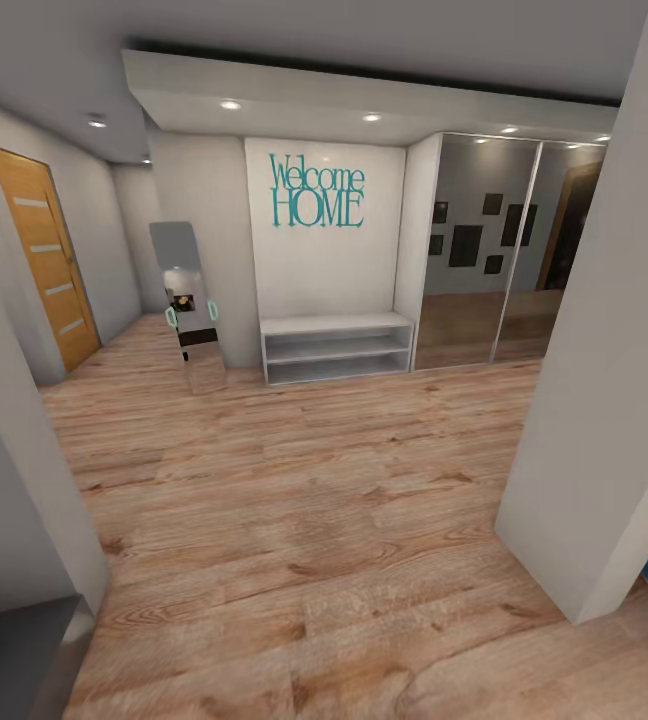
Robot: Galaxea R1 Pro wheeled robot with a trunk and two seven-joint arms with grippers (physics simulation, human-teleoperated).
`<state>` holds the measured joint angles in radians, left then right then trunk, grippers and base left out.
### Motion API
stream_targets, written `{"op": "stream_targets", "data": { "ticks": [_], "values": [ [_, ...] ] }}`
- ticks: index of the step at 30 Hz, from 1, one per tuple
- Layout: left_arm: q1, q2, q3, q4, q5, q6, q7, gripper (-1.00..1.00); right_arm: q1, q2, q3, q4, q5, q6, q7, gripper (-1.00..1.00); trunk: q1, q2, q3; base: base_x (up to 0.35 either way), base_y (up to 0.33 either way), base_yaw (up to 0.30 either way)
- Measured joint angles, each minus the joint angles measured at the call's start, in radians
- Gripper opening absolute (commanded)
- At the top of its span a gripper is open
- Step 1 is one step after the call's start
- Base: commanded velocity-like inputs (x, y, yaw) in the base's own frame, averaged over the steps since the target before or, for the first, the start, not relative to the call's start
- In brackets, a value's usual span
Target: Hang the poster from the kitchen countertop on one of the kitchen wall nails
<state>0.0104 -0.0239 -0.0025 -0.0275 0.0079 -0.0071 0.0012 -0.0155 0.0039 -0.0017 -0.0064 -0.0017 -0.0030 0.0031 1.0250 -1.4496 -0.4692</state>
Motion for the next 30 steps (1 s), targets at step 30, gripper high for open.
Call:
{"op": "stream_targets", "data": {
  "ticks": [30],
  "values": [
    [0.002,0.05,0.013,-0.585,-0.004,-0.016,-0.001,1.0,-0.168,-0.134,0.004,-0.435,0.004,-0.097,-0.006,1.0,0.0,0.0,0.0,-0.021,-0.007,0.106]
  ]
}}
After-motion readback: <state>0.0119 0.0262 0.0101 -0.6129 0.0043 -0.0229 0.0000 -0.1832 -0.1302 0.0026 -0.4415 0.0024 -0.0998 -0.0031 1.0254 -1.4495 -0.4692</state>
